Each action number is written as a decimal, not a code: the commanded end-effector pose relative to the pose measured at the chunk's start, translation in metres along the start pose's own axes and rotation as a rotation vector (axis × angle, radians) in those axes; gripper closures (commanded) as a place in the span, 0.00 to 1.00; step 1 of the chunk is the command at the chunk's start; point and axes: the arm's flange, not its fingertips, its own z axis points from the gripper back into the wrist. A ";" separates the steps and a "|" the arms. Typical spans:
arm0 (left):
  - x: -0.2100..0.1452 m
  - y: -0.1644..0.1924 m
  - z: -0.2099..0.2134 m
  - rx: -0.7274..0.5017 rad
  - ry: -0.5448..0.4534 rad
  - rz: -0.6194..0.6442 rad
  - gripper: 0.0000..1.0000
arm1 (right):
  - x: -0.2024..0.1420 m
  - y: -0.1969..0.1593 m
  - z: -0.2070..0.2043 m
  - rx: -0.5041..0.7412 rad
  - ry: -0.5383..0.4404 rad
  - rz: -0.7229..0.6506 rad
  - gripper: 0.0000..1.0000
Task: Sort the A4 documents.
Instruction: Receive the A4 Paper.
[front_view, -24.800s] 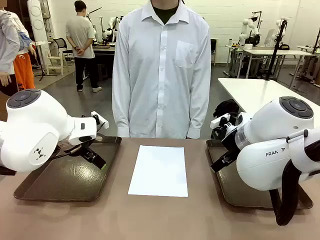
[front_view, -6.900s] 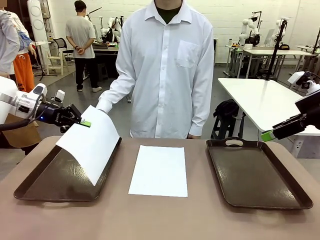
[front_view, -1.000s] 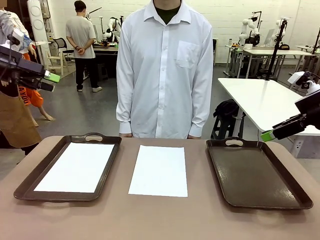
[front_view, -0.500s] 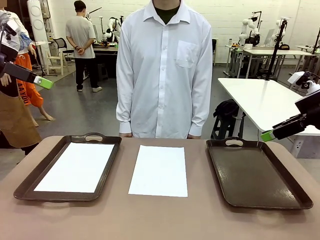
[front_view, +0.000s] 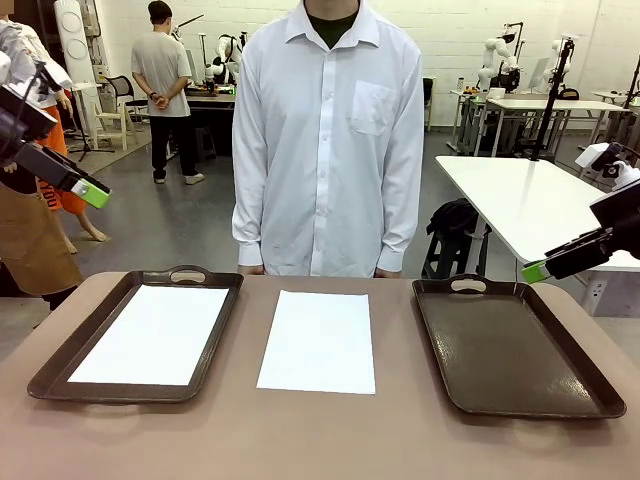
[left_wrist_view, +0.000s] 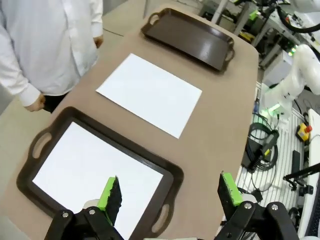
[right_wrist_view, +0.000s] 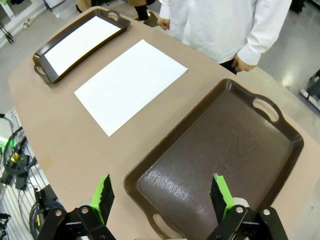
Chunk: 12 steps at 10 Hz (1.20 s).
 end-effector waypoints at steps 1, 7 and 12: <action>0.011 -0.010 -0.001 -0.012 0.039 -0.023 0.00 | -0.001 -0.002 -0.003 0.020 -0.008 0.002 0.00; 0.008 -0.010 0.006 -0.013 -0.075 0.027 0.00 | -0.001 -0.002 -0.003 0.020 -0.008 0.002 0.00; 0.008 -0.006 0.009 -0.014 -0.074 0.015 0.00 | -0.001 -0.002 -0.003 0.020 -0.008 0.002 0.00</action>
